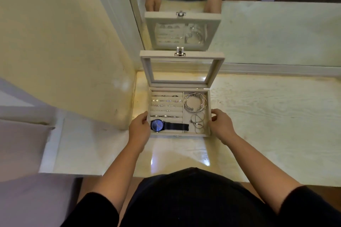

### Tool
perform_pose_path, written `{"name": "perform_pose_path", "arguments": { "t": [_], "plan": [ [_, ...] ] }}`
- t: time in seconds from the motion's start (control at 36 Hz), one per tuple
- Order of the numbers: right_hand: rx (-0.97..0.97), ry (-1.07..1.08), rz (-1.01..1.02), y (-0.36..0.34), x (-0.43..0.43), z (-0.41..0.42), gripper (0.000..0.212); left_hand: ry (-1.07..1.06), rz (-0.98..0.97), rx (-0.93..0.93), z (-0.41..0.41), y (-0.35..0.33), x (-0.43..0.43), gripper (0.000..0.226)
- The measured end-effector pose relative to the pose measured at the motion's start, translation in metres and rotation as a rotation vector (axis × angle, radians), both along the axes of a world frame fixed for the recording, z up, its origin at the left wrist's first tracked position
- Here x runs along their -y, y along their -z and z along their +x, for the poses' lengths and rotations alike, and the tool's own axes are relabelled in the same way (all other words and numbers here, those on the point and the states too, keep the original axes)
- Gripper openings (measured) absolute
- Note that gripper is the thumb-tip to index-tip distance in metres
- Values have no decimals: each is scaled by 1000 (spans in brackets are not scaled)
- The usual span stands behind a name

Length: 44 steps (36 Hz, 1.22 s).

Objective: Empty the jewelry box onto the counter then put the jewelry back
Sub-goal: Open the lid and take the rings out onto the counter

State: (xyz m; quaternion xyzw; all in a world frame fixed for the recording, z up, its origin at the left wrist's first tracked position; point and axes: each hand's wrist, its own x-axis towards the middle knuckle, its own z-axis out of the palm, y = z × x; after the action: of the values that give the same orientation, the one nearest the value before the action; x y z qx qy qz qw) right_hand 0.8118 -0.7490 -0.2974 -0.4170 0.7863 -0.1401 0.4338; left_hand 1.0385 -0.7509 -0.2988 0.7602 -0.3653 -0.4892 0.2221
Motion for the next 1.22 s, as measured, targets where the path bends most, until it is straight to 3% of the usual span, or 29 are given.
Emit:
{"name": "perform_pose_path", "arguments": {
  "t": [0.33,0.75,0.89,1.0,1.22],
  "plan": [
    [-6,39,-34,7,-56,0,24,2,14,4,5,2,-59,49],
    [31,39,11,9,-61,-2,37,52,13,-34,6,2,-66,48],
    [-135,17,-118,7,-59,7,43,79,19,-21,6,1,-67,50],
    [-262,-157,-302,1,-52,23,38,111,4,6,7,-1,-66,49],
    [-252,-491,-364,-5,-13,56,28,177,8,59,4,-7,-59,48]
  ]
}}
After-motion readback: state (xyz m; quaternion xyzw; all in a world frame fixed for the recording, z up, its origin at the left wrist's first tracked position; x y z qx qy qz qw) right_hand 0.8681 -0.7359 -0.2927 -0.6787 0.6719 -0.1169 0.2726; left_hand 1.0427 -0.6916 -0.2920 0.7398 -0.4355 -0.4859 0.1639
